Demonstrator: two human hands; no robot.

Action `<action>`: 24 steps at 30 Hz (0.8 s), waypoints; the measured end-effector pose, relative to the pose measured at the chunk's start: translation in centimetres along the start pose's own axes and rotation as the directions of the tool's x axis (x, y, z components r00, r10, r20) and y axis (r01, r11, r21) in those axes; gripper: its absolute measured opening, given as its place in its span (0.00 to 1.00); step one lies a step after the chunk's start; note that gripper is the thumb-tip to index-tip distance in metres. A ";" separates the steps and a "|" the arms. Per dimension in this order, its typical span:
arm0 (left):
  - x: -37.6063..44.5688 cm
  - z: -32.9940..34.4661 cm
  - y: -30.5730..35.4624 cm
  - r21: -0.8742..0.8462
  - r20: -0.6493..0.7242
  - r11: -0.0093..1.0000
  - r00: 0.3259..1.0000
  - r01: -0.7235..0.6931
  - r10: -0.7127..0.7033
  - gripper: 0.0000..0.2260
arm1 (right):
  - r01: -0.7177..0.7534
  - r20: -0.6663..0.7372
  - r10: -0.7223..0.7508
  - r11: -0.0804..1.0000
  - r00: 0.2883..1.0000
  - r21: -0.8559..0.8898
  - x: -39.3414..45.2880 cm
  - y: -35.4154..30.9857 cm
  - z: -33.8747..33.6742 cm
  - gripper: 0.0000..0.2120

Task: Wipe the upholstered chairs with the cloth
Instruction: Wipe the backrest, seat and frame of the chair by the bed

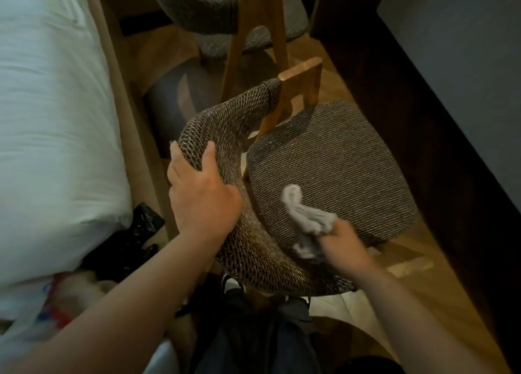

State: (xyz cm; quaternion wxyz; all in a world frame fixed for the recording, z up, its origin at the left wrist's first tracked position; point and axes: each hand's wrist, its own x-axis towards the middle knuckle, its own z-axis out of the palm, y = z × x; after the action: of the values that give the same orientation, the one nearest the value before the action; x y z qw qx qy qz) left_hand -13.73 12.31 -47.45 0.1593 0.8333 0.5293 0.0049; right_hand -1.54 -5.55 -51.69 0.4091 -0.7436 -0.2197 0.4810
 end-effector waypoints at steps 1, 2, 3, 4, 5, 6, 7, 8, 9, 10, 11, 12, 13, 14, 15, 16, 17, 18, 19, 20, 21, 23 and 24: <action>0.0 0.1 -0.1 0.008 -0.006 1.000 1.000 0.001 -0.001 0.33 | 0.033 0.124 -0.032 0.999 0.992 -0.002 0.2 -1.0 2.0 0.21; -0.1 0.1 -0.1 0.014 -0.009 1.000 1.000 -0.002 0.003 0.33 | 0.105 0.207 -0.082 0.990 0.975 -0.099 0.6 -1.0 3.9 0.23; 0.0 0.1 -0.1 0.018 -0.009 1.000 1.000 -0.008 0.008 0.33 | 0.149 0.243 -0.105 0.974 0.964 -0.170 0.9 -1.0 5.3 0.27; 0.0 0.1 -0.1 0.023 -0.007 1.000 1.000 -0.014 0.014 0.33 | 0.205 0.274 -0.139 0.951 0.952 -0.230 1.1 -0.7 6.0 0.30; -0.1 0.1 0.1 0.024 0.005 1.000 1.000 -0.017 0.017 0.33 | 0.234 0.296 -0.159 0.943 0.942 -0.238 1.0 0.0 5.8 0.30; -0.1 0.1 0.1 0.023 0.020 1.000 1.000 -0.011 0.011 0.33 | 0.215 0.304 -0.130 0.940 0.944 -0.264 0.4 0.7 4.7 0.27; -0.2 0.0 0.0 0.023 0.027 1.000 1.000 -0.001 0.000 0.33 | 0.236 0.328 -0.107 0.892 0.939 -0.385 -0.1 2.0 3.1 0.25; -0.2 -0.1 0.0 0.031 0.023 1.000 1.000 -0.004 0.004 0.33 | 0.237 0.356 -0.067 0.857 0.932 -0.458 -0.9 3.0 1.3 0.25; -0.2 -0.2 0.0 0.056 0.003 0.997 0.999 -0.047 0.046 0.32 | 0.226 0.354 -0.024 0.810 0.935 -0.540 -1.4 4.7 -0.5 0.25; -0.3 -0.3 0.2 0.104 -0.024 0.984 0.989 -0.143 0.146 0.31 | 0.166 0.325 0.070 0.748 0.943 -0.642 -1.7 6.0 -2.3 0.25; -0.3 -0.1 0.3 0.165 -0.034 0.943 0.954 -0.288 0.298 0.29 | 0.137 0.306 0.134 0.680 0.942 -0.720 -2.0 6.6 -3.8 0.25; -0.4 0.2 0.5 0.215 -0.009 0.865 0.885 -0.453 0.466 0.27 | 0.096 0.281 0.205 0.625 0.938 -0.775 -1.6 7.2 -4.7 0.25; -0.5 0.6 0.7 0.224 0.052 0.767 0.793 -0.601 0.607 0.24 | 0.058 0.251 0.234 0.613 0.939 -0.788 -1.0 7.4 -5.1 0.23; -0.6 0.8 0.9 0.191 0.118 0.689 0.713 -0.699 0.691 0.20 | 0.019 0.231 0.272 0.608 0.934 -0.794 -0.3 6.8 -5.1 0.19; -0.7 0.8 0.9 0.142 0.168 0.654 0.669 -0.743 0.724 0.17 | 0.008 0.209 0.255 0.616 0.944 -0.788 0.6 6.0 -4.9 0.14; -0.7 0.6 0.9 0.094 0.196 0.649 0.653 -0.755 0.732 0.16 | -0.020 0.163 0.223 0.646 0.961 -0.763 1.6 5.1 -4.5 0.12; -0.6 0.5 0.8 0.049 0.194 0.652 0.647 -0.757 0.737 0.16 | -0.044 0.105 0.172 0.689 0.980 -0.723 2.8 4.3 -3.8 0.10; -0.7 0.4 0.7 0.009 0.179 0.657 0.648 -0.754 0.740 0.14 | -0.056 0.063 0.131 0.745 0.989 -0.664 3.9 3.7 -2.8 0.08; -0.7 0.3 0.6 -0.023 0.157 0.658 0.647 -0.753 0.746 0.12 | -0.066 0.046 0.113 0.815 0.993 -0.575 5.0 3.2 -1.5 0.09; -0.7 0.3 0.6 -0.041 0.135 0.656 0.646 -0.754 0.751 0.11 | -0.072 0.071 0.121 0.873 0.990 -0.482 6.0 2.8 0.1 0.11; -0.6 0.4 0.5 -0.047 0.116 0.653 0.645 -0.756 0.755 0.11 | -0.055 0.135 0.117 0.917 0.984 -0.394 6.6 2.6 1.9 0.12; -0.5 0.6 0.4 -0.037 0.107 0.656 0.649 -0.754 0.753 0.11 | 0.003 0.287 0.116 0.923 0.951 -0.385 7.5 4.0 4.8 0.13; -0.4 0.7 0.5 -0.034 0.105 0.660 0.654 -0.750 0.749 0.10 | 0.027 0.321 0.128 0.899 0.938 -0.437 7.8 4.9 5.1 0.13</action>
State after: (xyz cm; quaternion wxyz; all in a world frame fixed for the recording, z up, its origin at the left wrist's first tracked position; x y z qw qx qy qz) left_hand -13.41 11.58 -47.88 0.1665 0.9773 0.1291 0.0211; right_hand -2.99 -0.71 -60.96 0.1756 -0.7266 -0.3693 0.5522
